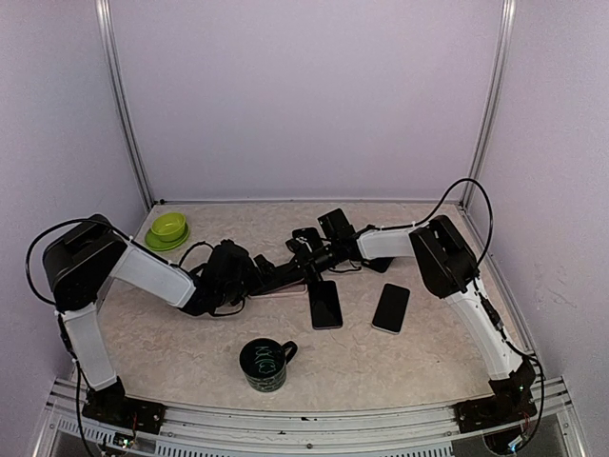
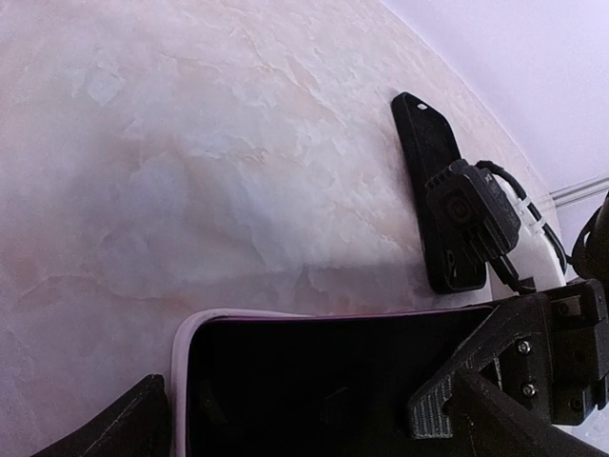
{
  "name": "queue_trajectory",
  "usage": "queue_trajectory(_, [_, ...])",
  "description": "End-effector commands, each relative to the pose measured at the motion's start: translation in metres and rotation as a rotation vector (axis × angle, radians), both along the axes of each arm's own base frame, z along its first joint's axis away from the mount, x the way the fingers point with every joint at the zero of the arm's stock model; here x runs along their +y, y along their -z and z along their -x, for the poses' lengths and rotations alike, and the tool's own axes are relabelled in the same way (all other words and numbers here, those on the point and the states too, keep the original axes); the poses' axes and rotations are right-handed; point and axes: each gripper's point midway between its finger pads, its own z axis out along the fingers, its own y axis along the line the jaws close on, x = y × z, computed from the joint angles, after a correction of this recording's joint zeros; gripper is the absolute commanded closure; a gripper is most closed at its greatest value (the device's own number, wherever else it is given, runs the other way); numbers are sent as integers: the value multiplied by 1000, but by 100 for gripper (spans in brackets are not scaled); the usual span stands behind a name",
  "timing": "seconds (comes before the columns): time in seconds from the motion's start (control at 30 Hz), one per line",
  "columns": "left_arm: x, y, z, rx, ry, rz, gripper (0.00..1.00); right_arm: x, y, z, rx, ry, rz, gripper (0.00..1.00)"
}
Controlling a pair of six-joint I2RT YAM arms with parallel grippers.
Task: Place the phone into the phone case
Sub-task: Install the phone into the phone case.
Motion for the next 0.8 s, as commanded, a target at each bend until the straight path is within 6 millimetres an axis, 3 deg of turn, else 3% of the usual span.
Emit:
queue_trajectory(0.0, [-27,20,38,128,129,86,1,16,30,39,93,-32,92,100])
queue_trajectory(0.27, [-18,14,39,121,108,55,1,18,28,35,81,-28,86,100])
queue_trajectory(0.77, [-29,13,44,87,170,112,2,16,22,33,61,-18,87,100])
